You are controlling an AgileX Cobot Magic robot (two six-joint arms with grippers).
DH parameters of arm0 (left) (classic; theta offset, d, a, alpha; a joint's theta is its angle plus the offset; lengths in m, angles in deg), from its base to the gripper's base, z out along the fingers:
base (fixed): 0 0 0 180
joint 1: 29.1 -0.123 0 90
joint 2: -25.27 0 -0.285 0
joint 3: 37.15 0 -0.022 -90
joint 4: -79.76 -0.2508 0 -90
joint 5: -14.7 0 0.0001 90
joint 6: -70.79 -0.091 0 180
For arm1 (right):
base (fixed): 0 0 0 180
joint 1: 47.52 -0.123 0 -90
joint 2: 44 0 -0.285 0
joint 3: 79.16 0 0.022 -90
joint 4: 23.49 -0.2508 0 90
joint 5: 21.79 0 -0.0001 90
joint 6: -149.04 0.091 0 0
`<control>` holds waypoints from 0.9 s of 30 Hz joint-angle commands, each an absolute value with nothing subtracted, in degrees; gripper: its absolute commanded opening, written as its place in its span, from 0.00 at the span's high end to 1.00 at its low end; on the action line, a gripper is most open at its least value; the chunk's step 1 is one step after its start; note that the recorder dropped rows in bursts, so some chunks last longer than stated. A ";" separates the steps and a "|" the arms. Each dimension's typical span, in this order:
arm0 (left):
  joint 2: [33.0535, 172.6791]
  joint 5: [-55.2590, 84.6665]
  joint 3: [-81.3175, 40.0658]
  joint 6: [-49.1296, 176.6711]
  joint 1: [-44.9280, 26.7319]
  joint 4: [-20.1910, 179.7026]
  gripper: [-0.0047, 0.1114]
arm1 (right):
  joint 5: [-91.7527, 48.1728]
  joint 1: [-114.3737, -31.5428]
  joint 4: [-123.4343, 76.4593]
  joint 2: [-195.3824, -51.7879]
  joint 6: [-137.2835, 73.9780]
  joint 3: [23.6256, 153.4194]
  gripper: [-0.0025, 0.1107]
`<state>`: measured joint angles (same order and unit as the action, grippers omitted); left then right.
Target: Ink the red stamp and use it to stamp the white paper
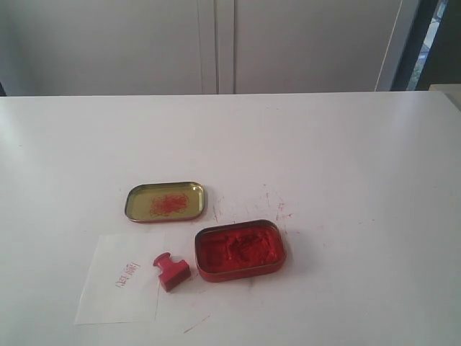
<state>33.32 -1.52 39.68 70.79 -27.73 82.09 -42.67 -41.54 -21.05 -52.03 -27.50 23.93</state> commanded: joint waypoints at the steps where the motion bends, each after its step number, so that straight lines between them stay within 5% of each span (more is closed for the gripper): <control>1: 33.05 -1.50 40.07 70.79 -27.80 82.26 0.96 | -41.83 -41.77 -20.93 -51.79 -27.32 23.63 0.98; 27: 33.05 -0.79 40.07 70.79 -27.83 82.26 0.96 | -41.83 -41.77 -20.93 -51.79 -27.32 23.63 0.98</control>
<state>33.32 -1.17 39.68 70.79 -27.73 81.88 -42.67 -41.54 -21.05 -52.03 -27.50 23.93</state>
